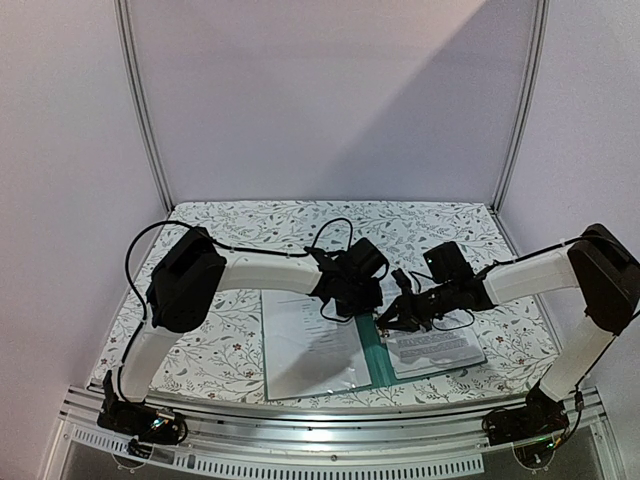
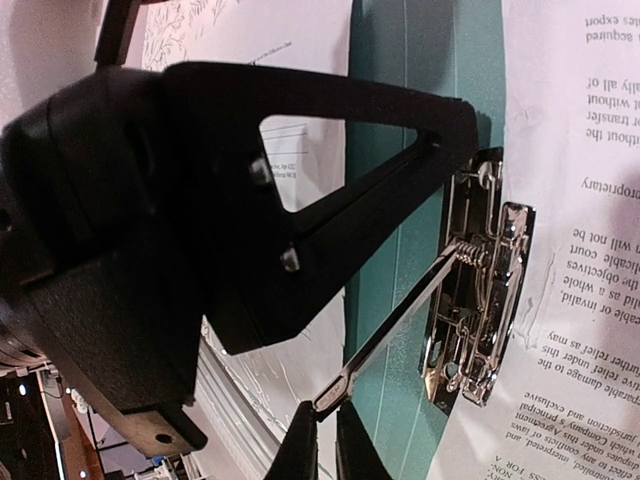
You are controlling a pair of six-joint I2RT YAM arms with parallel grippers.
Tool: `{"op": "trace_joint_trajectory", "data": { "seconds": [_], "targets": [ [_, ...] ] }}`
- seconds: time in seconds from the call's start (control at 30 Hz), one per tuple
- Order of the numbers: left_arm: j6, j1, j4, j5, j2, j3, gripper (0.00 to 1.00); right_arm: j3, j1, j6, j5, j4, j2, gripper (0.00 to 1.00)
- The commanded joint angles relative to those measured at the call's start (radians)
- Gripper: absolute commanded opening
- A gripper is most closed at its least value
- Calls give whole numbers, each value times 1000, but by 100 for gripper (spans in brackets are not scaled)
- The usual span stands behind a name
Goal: Put the files into the folder
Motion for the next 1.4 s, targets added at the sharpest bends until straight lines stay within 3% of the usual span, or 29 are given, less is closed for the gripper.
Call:
{"op": "trace_joint_trajectory", "data": {
  "seconds": [0.0, 0.47, 1.37],
  "targets": [
    [6, -1, -64, -1, -5, -35, 0, -24, 7, 0, 14, -1, 22, 7],
    [8, 4, -62, 3, -6, -40, 0, -78, 7, 21, 37, -22, 16, 5],
    [13, 9, -57, 15, 5, -36, 0, -60, 15, -93, 178, -191, 95, 6]
  ]
}}
